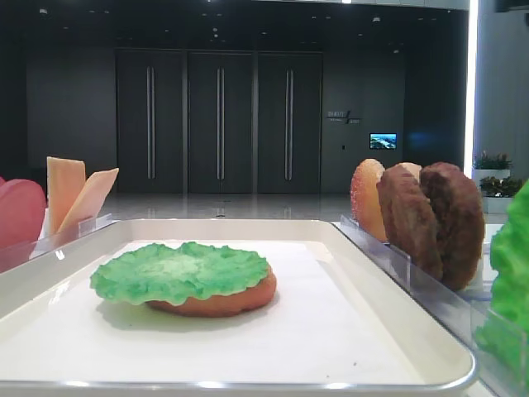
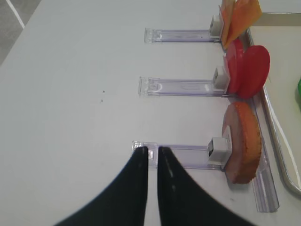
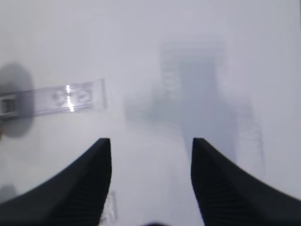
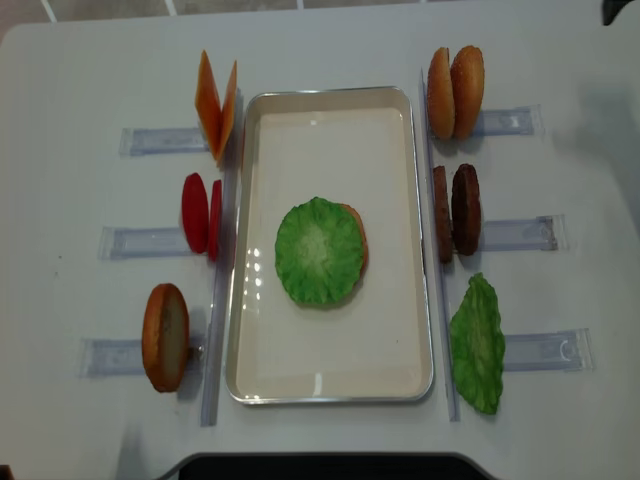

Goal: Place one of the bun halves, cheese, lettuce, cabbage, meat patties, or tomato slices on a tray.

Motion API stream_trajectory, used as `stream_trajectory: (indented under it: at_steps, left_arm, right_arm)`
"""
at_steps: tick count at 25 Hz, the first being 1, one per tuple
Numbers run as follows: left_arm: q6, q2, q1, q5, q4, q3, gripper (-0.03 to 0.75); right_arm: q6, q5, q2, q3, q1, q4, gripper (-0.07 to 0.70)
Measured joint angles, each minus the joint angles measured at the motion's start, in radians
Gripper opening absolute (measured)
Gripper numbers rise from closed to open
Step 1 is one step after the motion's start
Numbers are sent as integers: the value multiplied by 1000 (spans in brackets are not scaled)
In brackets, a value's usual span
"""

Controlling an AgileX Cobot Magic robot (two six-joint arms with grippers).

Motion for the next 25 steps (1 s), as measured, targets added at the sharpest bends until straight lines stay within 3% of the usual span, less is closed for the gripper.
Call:
stream_trajectory:
  at_steps: [5, 9, 12, 20, 25]
  left_arm:
    - [0, 0, 0, 0, 0, 0, 32]
    - [0, 0, 0, 0, 0, 0, 5]
    - [0, 0, 0, 0, 0, 0, 0]
    - [0, 0, 0, 0, 0, 0, -1]
    - [0, 0, 0, 0, 0, 0, -1]
  right_arm:
    - [-28, 2, -39, 8, -153, 12, 365]
    - [-65, 3, -113, 82, -173, 63, 365]
    - [-73, 1, -211, 212, -163, 71, 364]
    - [-133, 0, -658, 715, -136, 72, 363]
    - [-138, -6, -943, 926, -135, 72, 363]
